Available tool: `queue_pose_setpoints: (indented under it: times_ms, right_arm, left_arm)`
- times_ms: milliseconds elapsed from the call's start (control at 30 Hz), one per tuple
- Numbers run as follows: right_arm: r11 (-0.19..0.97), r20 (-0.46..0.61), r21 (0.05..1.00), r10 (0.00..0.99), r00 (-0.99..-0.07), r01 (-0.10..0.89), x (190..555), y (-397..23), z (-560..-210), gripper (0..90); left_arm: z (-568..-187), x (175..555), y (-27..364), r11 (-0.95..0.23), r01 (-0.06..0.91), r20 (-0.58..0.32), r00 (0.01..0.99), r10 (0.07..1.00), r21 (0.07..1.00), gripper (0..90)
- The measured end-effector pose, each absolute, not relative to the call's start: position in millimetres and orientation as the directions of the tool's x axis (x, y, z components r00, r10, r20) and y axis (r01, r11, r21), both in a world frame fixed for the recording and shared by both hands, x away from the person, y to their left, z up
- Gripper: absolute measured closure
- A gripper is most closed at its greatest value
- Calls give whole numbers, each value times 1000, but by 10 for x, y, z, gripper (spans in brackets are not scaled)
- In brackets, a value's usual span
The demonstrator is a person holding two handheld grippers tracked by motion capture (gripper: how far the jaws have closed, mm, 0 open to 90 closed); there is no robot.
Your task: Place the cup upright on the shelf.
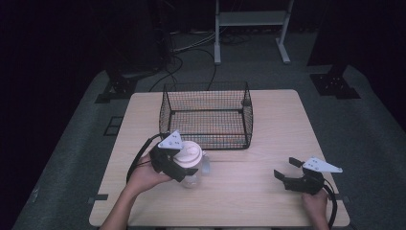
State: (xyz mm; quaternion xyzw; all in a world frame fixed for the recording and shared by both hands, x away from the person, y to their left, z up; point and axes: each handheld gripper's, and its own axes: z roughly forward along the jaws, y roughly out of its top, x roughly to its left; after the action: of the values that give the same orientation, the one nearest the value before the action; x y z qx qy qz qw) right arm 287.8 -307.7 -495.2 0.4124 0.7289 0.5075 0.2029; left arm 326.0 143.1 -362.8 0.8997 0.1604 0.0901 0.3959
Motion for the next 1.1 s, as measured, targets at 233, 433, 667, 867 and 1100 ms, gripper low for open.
queue_pose_setpoints:
  times_ms: [233, 433, 667, 867, 1100]
  right_arm:
    - [142, 125, 908, 806, -578, 395, 2878, -3080, -4951, 128]
    - [143, 124, 908, 805, -581, 393, 2880, -3079, -4951, 128]
    - [143, 126, 908, 804, -581, 394, 2880, -3080, -4950, 128]
    - [141, 127, 908, 804, -581, 394, 2880, -3081, -4950, 128]
    - [140, 127, 909, 804, -581, 392, 2883, -3082, -4951, 128]
  left_arm:
    - [-3494, 3333, 1332, -652, 205, 48, 936, 348, 730, 50]
    - [-3368, 3421, 1255, -669, 201, 30, 948, 317, 715, 49]
    - [-3188, 3483, 1130, -688, 160, 70, 953, 294, 708, 50]
    - [-3031, 3572, 1064, -677, 158, 65, 954, 292, 719, 50]
    - [-2731, 3694, 982, -695, 144, 90, 953, 289, 705, 50]
